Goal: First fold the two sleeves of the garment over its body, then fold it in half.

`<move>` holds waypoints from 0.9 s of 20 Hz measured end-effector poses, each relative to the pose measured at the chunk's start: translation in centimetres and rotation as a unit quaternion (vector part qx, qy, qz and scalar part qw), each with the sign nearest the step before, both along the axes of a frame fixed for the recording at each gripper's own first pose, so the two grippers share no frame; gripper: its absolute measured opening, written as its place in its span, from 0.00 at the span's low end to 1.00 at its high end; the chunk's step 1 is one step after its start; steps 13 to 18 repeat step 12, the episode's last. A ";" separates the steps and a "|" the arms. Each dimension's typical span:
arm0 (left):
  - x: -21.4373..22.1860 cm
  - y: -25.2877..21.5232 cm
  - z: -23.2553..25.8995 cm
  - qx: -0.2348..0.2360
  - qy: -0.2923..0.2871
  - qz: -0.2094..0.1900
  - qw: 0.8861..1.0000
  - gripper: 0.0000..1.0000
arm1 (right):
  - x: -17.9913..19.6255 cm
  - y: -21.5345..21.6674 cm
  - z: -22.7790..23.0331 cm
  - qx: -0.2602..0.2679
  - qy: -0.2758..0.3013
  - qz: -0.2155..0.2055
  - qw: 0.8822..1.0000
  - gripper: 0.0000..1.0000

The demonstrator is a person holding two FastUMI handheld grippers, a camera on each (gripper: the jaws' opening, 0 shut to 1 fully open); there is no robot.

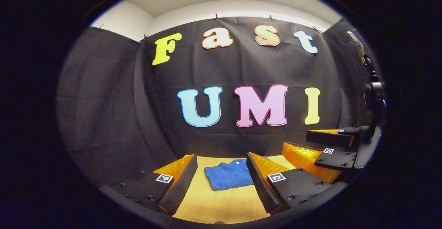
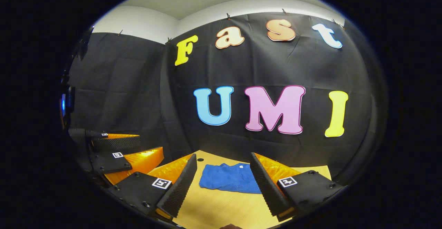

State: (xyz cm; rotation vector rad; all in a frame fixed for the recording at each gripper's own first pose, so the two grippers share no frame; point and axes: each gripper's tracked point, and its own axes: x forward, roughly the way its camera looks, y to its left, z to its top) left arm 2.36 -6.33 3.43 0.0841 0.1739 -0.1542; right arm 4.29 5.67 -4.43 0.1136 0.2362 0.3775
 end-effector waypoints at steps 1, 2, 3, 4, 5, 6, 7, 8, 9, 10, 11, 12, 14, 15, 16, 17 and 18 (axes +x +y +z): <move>-0.2 -0.4 0.5 -0.022 -0.005 -0.005 1.000 0.80 | 0.0 -0.5 0.8 -0.014 -0.015 0.005 1.000 0.96; 0.3 0.2 0.7 -0.032 -0.013 0.002 0.999 0.81 | 0.4 -1.1 1.7 -0.021 -0.036 0.002 0.999 0.96; 0.6 0.9 0.5 -0.038 -0.012 0.014 0.999 0.80 | 0.6 -1.4 2.2 -0.024 -0.047 -0.002 0.999 0.96; 0.5 1.5 0.1 -0.045 -0.008 0.020 0.999 0.82 | 0.7 -1.1 2.2 -0.025 -0.050 -0.001 0.998 0.96; 0.3 1.5 0.4 -0.052 -0.011 0.014 0.998 0.82 | 0.7 -1.0 2.2 -0.024 -0.049 -0.001 0.999 0.96; 0.4 1.2 1.0 -0.054 -0.016 0.007 0.998 0.82 | 1.0 -1.2 2.2 -0.022 -0.046 -0.004 0.999 0.96; 0.4 1.6 1.2 -0.051 -0.019 0.004 0.999 0.82 | 1.0 -1.2 2.2 -0.021 -0.042 -0.009 0.999 0.96; 0.3 2.2 1.4 -0.044 -0.022 0.006 0.999 0.82 | 1.2 -1.1 2.2 -0.020 -0.041 -0.011 0.999 0.96; 0.2 2.4 1.8 -0.039 -0.025 0.003 0.999 0.82 | 1.3 -0.8 2.3 -0.019 -0.043 -0.013 0.999 0.96; 0.4 2.3 1.9 -0.038 -0.026 -0.001 0.999 0.84 | 1.3 -0.7 2.6 -0.019 -0.044 -0.016 0.999 0.96; 0.6 2.4 1.9 -0.039 -0.026 -0.003 0.999 0.83 | 1.3 -0.4 2.7 -0.018 -0.045 -0.016 0.999 0.89; 0.6 2.6 1.9 -0.039 -0.026 -0.004 0.999 0.80 | 1.2 0.0 2.9 -0.017 -0.046 -0.015 0.999 0.89; 0.6 2.6 1.9 -0.039 -0.026 -0.004 0.999 0.80 | 1.2 0.0 2.9 -0.017 -0.046 -0.015 0.999 0.89; 0.6 2.6 1.9 -0.039 -0.026 -0.004 0.999 0.80 | 1.2 0.0 2.9 -0.017 -0.046 -0.015 0.999 0.89; 0.6 2.6 1.9 -0.039 -0.026 -0.004 0.999 0.80 | 1.2 0.0 2.9 -0.017 -0.046 -0.015 0.999 0.89; 0.6 2.6 1.9 -0.039 -0.026 -0.004 0.999 0.80 | 1.2 0.0 2.9 -0.017 -0.046 -0.015 0.999 0.89; 0.6 2.6 1.9 -0.039 -0.026 -0.004 0.999 0.80 | 1.2 0.0 2.9 -0.017 -0.046 -0.015 0.999 0.89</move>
